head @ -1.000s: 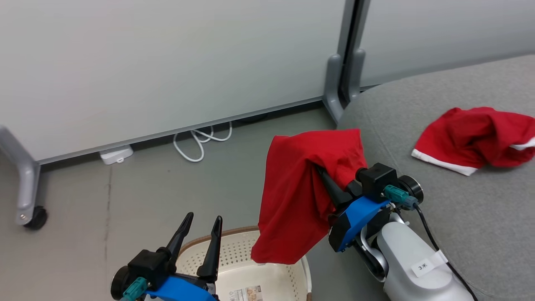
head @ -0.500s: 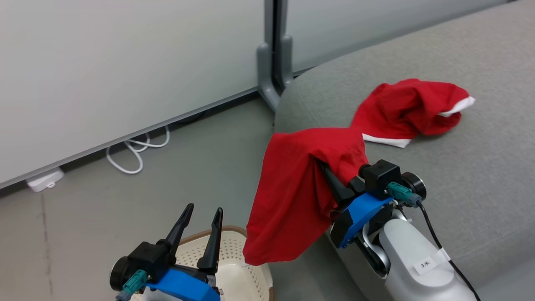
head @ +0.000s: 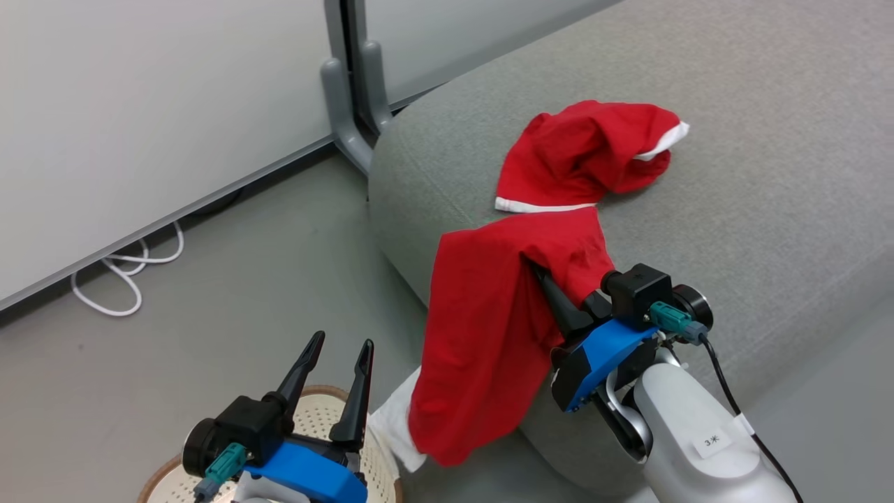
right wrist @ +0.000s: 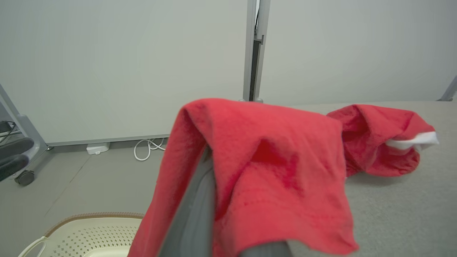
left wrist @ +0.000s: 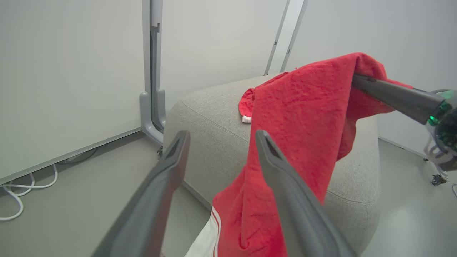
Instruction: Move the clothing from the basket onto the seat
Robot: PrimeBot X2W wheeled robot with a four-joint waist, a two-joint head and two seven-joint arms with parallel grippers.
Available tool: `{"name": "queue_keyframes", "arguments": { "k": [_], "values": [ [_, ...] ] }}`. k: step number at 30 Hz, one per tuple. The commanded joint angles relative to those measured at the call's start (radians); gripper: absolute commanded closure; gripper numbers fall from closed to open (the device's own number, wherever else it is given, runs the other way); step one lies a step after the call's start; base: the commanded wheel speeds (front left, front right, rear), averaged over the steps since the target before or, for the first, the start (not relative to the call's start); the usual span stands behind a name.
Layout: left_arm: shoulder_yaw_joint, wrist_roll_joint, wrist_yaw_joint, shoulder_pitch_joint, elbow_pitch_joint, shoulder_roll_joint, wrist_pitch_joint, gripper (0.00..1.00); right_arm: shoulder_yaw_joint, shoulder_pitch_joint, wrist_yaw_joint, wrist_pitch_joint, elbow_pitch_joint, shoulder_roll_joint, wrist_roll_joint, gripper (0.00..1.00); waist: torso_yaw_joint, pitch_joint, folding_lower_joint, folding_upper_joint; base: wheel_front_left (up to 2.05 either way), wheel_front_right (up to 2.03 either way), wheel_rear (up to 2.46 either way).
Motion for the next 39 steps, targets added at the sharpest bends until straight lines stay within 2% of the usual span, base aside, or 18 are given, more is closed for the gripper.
{"name": "queue_keyframes", "arguments": {
  "k": [1,8,15,23,27,31,32,39],
  "values": [
    [0.001,0.006,-0.002,-0.015,-0.003,0.003,-0.003,0.00,-0.002,0.006,0.000,-0.005,-0.004,-0.001,0.001,1.00,-0.020,0.003,0.0000,0.0000,0.00,0.00,0.00],
    [-0.007,0.004,-0.002,-0.017,0.003,0.000,-0.003,0.00,-0.007,0.017,0.000,-0.005,-0.006,-0.001,-0.005,1.00,-0.042,0.000,0.0000,0.0000,0.00,0.00,0.00],
    [-0.009,0.001,-0.002,-0.020,0.003,0.005,-0.003,0.00,-0.019,0.005,0.000,-0.004,0.006,-0.001,0.023,1.00,-0.029,0.005,0.0000,0.0000,0.00,0.00,0.00],
    [-0.016,0.011,-0.002,-0.048,-0.010,0.024,-0.003,0.00,-0.112,-0.190,0.000,0.030,0.024,-0.002,0.027,1.00,0.000,0.068,0.0000,0.0000,0.00,0.00,0.00],
    [-0.034,0.016,-0.002,-0.089,-0.013,0.046,-0.003,0.00,-0.206,-0.342,0.000,0.051,0.059,-0.031,0.028,1.00,0.033,0.128,0.0000,0.0000,0.00,0.00,0.00],
    [-0.065,0.018,-0.002,-0.148,-0.017,0.065,-0.003,0.00,-0.318,-0.503,0.000,0.070,0.106,-0.107,0.016,1.00,0.077,0.201,0.0000,0.0000,0.00,0.00,0.00],
    [-0.065,0.018,-0.002,-0.148,-0.017,0.065,-0.003,0.00,-0.318,-0.503,0.000,0.070,0.106,-0.107,0.016,1.00,0.077,0.201,0.0000,0.0000,0.00,0.00,0.00],
    [-0.119,0.029,-0.002,-0.253,-0.047,0.099,-0.003,0.00,-0.531,-0.712,0.000,0.078,0.153,-0.257,-0.052,1.00,0.151,0.351,0.0000,0.0000,0.00,0.00,0.00]
  ]
}}
